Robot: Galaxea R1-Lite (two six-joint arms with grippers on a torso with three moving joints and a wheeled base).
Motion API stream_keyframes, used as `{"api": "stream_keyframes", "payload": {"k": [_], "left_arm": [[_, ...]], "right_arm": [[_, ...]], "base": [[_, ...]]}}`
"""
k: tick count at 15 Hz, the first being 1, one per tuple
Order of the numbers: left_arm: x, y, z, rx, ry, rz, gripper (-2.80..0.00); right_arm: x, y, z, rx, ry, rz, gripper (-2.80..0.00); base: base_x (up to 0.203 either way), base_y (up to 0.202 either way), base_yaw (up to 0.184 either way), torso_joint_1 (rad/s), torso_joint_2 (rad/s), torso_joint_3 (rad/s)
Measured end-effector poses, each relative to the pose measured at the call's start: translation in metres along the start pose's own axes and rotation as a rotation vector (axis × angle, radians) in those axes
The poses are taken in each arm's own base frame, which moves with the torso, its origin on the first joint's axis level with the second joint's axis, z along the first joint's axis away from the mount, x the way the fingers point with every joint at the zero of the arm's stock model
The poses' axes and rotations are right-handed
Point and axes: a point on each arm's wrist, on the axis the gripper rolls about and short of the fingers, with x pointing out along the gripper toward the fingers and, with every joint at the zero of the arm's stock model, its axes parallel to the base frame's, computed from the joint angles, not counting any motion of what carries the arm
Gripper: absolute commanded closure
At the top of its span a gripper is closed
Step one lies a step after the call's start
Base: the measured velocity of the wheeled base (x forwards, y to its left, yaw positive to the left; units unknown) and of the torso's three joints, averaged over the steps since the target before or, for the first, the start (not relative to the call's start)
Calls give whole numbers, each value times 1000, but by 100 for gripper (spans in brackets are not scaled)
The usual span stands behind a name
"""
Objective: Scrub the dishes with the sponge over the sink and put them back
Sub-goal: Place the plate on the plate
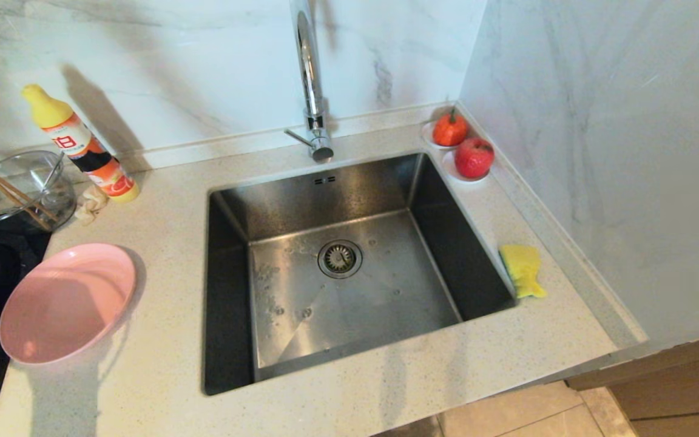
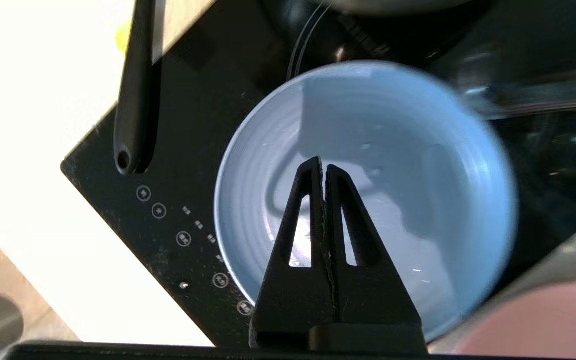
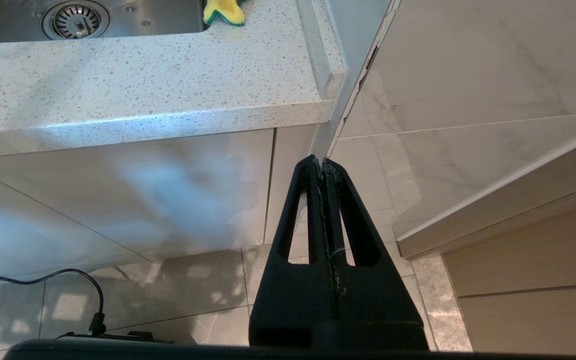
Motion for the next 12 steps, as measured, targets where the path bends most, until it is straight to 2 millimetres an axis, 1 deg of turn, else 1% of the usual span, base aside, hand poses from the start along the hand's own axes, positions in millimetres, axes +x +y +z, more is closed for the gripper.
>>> {"api": "stream_keyframes", "payload": {"k": [2,3,9,12], "left_arm": [[14,5,-7,-6,47,2,0],[19,7,-10,-10,66,3,-280],[45,15,-30,-64,168,-3,-280],[49,15,-35,-92,209,-91,-280]], "right_arm": [[0,0,0,0,0,0,0],[0,0,0,0,0,0,0],[0,0,0,0,0,0,0],[0,0,0,0,0,0,0]], "base": [[0,0,0,0,0,0],[0,0,0,0,0,0],[0,0,0,0,0,0],[0,0,0,0,0,0]]}}
